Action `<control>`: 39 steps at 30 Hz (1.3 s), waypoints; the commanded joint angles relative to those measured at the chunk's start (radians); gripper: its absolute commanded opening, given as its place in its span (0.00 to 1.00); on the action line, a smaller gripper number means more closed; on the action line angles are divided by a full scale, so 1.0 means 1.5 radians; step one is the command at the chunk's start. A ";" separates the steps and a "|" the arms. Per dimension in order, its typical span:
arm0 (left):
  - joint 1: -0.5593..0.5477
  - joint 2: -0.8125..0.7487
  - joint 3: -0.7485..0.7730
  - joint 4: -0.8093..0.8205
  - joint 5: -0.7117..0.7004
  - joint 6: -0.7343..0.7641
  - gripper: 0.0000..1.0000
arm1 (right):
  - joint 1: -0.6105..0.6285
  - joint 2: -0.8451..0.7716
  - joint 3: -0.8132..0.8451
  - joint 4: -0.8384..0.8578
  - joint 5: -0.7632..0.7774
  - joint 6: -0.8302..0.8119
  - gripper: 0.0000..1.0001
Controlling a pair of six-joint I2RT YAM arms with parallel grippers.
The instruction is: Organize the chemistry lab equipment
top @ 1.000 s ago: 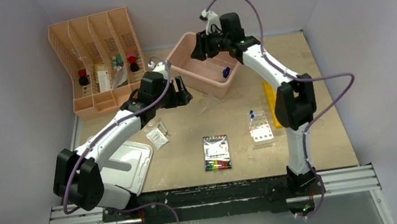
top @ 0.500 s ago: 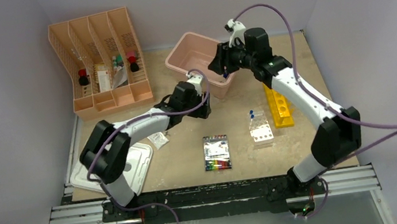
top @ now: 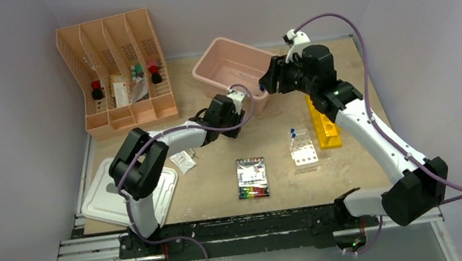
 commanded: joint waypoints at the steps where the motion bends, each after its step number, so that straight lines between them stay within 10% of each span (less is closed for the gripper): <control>1: 0.000 0.021 0.007 0.047 0.021 0.042 0.35 | 0.000 -0.007 0.004 0.004 0.027 -0.002 0.58; 17: -0.002 0.057 -0.008 0.068 -0.008 0.062 0.01 | 0.000 0.017 0.018 0.000 0.014 -0.002 0.58; 39: -0.001 -0.236 0.045 -0.027 0.074 -0.068 0.00 | 0.000 0.041 0.078 0.107 -0.052 0.037 0.61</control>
